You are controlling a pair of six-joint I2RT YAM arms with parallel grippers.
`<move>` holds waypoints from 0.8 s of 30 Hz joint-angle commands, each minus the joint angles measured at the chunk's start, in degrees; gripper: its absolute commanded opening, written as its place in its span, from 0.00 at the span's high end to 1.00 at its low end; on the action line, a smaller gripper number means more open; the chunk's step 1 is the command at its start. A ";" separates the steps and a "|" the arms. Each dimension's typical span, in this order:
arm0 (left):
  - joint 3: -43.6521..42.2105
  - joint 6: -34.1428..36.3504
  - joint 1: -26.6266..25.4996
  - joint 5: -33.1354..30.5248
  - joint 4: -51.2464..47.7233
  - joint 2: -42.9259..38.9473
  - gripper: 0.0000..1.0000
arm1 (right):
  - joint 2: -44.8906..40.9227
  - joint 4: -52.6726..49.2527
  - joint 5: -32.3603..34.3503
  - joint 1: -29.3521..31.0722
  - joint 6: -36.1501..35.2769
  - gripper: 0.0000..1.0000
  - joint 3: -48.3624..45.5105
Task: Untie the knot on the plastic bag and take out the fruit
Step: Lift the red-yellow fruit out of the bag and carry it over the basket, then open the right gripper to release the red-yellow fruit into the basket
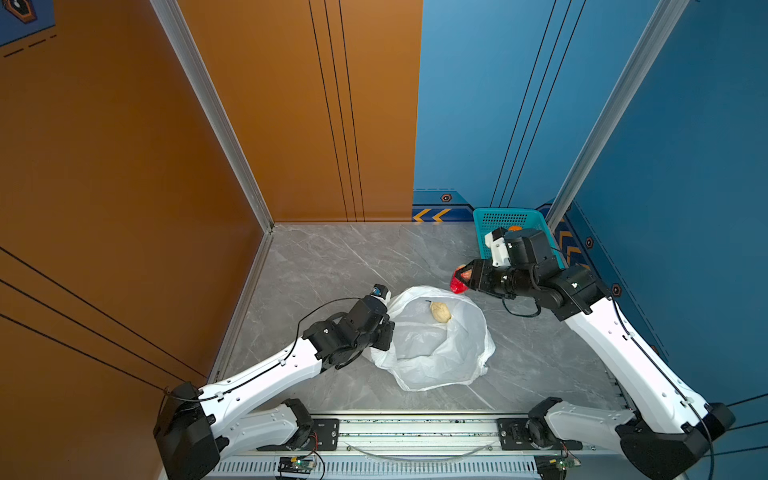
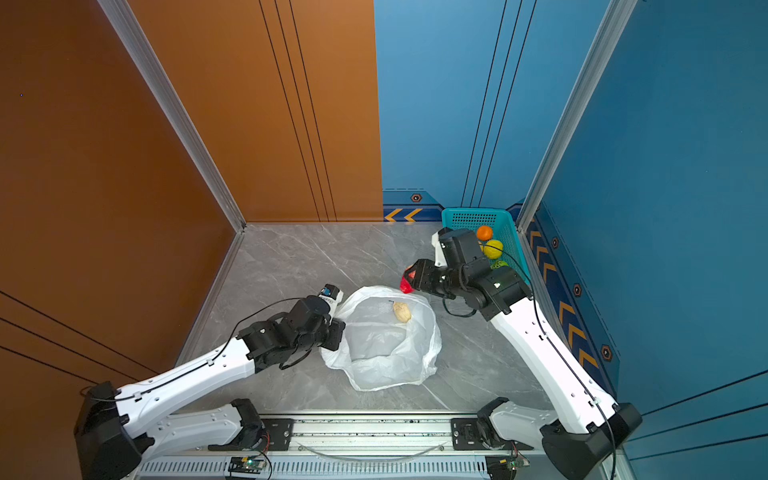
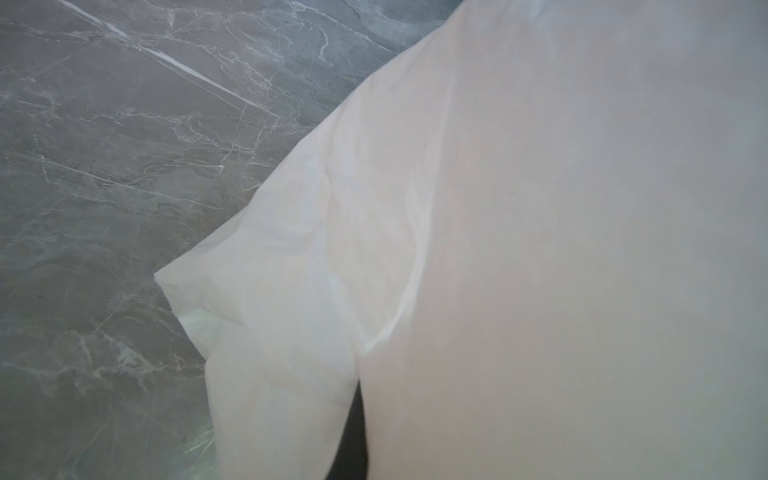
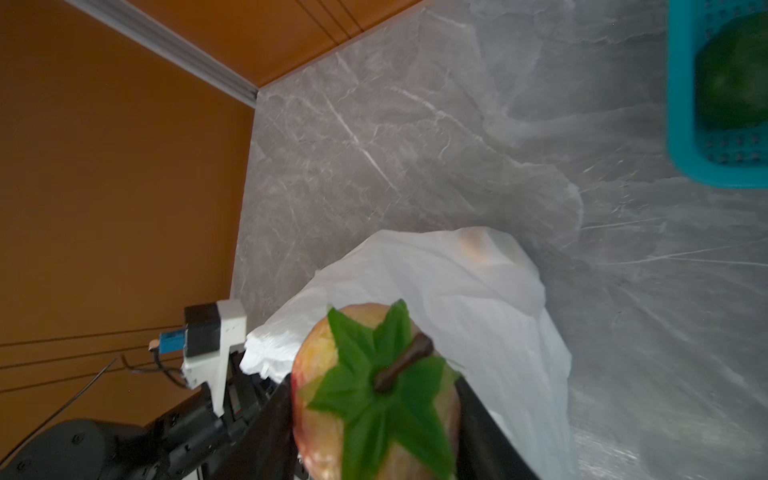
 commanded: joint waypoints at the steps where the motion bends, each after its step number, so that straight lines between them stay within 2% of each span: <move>1: 1.70 -0.88 0.48 -0.39 -0.60 -0.36 1.00 | 2.11 -0.18 -2.30 -8.28 -5.31 0.60 1.40; 5: 1.39 -1.32 0.40 0.08 -0.20 -0.18 1.00 | 7.01 2.97 0.37 -16.86 -7.76 0.60 3.63; 10: 1.10 -1.66 0.33 0.25 0.05 -0.70 1.00 | 17.82 4.94 6.00 -22.92 -11.31 0.60 9.20; 13: 0.84 -1.87 0.12 0.68 0.43 -0.80 1.00 | 24.52 7.19 6.50 -26.16 -10.95 0.60 12.50; 17: 0.32 -2.92 -0.39 0.88 0.68 -1.18 1.00 | 32.63 8.77 8.82 -28.70 -10.77 0.59 16.94; 24: -0.70 -4.28 -1.17 0.96 1.06 -2.17 1.00 | 43.66 9.36 11.90 -29.70 -10.85 0.56 23.47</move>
